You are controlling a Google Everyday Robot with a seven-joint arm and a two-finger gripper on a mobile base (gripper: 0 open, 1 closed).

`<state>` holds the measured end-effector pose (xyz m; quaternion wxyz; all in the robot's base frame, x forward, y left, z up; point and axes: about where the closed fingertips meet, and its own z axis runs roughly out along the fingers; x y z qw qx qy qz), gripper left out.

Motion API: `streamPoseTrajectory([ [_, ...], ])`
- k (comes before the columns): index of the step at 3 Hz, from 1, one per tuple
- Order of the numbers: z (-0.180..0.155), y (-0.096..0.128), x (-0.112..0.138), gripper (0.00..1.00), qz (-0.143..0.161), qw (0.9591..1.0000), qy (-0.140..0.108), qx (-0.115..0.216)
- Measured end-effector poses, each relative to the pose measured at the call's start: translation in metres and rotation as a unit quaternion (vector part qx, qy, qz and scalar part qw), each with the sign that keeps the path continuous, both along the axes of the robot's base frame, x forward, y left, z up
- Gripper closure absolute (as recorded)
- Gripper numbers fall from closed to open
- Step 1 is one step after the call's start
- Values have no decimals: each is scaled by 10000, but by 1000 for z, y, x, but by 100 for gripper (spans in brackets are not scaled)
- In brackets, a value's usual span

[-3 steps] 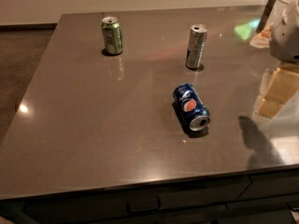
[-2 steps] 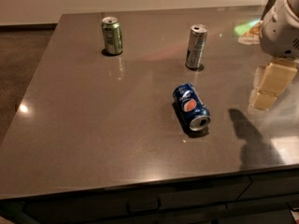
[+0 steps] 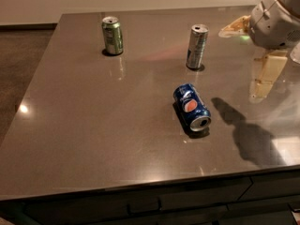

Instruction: Place pepsi can upright

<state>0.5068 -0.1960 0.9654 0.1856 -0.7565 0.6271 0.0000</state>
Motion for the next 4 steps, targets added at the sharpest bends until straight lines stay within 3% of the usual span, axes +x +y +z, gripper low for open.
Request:
streamPoseTrajectory([
  [1,-8,6,15,0,907,9958,-151,-2],
  [2,-15,14,17,0,1777,9834,-380,-4],
  [3,-22,22,7,0,2669,9614,-667,6],
  [4,-30,31,-5,0,3557,9305,-864,-150],
])
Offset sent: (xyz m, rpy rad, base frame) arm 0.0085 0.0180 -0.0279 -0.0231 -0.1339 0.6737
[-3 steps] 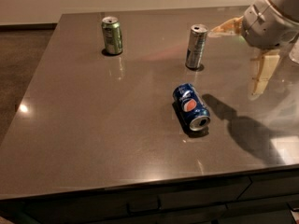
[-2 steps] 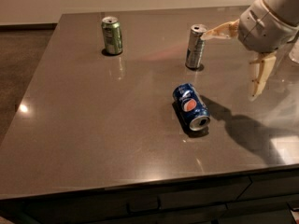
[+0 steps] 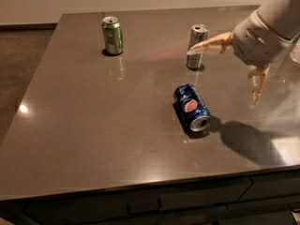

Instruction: Place pepsi can upright

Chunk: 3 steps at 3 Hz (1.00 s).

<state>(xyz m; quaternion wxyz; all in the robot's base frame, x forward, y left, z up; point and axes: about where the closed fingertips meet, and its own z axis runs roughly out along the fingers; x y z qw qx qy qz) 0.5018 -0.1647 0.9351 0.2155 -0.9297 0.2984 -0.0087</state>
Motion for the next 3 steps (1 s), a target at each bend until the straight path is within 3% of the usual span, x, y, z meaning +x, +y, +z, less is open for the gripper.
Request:
streamPoseTrajectory([
  [1,-10,11,-6,0,824,9957,-298,-288],
  [2,-20,22,-10,0,1475,9854,-593,-610],
  [3,-30,29,-14,0,1997,9717,-831,-950],
])
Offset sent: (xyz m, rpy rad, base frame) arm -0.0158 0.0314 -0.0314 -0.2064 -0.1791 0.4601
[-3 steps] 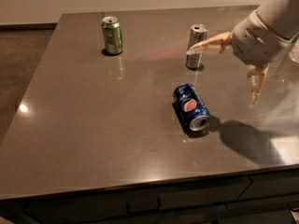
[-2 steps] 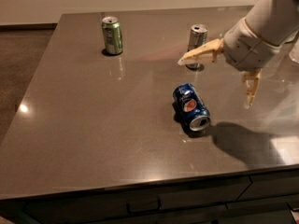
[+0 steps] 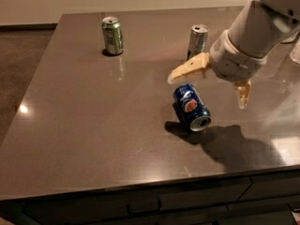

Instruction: Place pepsi can upright

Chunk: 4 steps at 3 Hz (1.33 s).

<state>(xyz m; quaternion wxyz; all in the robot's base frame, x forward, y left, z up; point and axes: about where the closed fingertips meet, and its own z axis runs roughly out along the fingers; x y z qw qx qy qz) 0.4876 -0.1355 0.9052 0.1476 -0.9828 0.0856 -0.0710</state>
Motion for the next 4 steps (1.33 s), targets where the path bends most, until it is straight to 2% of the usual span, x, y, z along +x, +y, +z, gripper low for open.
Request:
streamPoseTrajectory([
  [1,-13,4,0,0,343,9986,-194,-348],
  [2,-26,4,6,0,549,9956,-304,-701],
  [4,-38,2,7,0,900,9879,-336,-1221],
])
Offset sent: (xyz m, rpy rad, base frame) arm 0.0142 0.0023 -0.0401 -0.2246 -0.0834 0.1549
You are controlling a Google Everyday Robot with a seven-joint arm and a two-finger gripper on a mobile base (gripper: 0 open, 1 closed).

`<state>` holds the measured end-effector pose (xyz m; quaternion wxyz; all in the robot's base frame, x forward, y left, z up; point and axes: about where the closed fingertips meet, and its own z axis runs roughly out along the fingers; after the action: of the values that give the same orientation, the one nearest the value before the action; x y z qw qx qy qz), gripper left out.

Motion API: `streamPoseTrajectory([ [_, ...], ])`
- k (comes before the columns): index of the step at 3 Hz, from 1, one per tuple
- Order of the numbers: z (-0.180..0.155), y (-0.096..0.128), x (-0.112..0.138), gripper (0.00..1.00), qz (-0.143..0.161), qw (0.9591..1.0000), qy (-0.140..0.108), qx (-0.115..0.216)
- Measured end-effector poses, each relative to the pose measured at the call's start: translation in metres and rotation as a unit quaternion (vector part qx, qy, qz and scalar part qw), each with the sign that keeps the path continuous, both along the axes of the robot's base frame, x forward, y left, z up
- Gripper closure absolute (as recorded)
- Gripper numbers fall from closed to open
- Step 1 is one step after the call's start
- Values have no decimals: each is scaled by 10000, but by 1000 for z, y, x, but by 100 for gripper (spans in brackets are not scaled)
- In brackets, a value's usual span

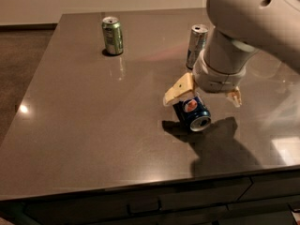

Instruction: Place pepsi can upright

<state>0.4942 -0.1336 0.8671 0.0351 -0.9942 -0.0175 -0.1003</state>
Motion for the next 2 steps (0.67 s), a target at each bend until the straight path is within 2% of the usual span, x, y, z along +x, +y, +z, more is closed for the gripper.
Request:
streamPoseTrajectory([
  [2,-8,-1,-8,0,276,9987,170,-386],
])
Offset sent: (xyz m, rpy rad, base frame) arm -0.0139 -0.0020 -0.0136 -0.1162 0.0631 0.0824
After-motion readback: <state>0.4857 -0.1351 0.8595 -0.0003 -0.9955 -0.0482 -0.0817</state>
